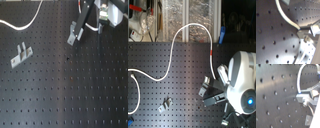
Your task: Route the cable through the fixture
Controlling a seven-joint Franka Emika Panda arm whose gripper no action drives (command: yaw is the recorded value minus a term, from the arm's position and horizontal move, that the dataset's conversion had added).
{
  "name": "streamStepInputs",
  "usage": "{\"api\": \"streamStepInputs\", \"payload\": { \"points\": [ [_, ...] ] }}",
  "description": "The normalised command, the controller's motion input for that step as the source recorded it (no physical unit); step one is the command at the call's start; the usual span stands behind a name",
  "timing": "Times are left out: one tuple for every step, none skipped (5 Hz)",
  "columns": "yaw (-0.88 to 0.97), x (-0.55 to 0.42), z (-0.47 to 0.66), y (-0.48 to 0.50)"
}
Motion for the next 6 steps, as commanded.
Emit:
{"api": "streamStepInputs", "payload": {
  "points": [
    [0.07,-0.302,0.0,-0.18],
    [0.0,0.006,0.0,-0.01],
    [0.35,-0.149,-0.27,-0.174],
    [0.25,-0.095,-0.08,-0.048],
    [0.52,0.0,-0.16,-0.002],
    [0.36,0.0,-0.28,-0.003]
  ]
}}
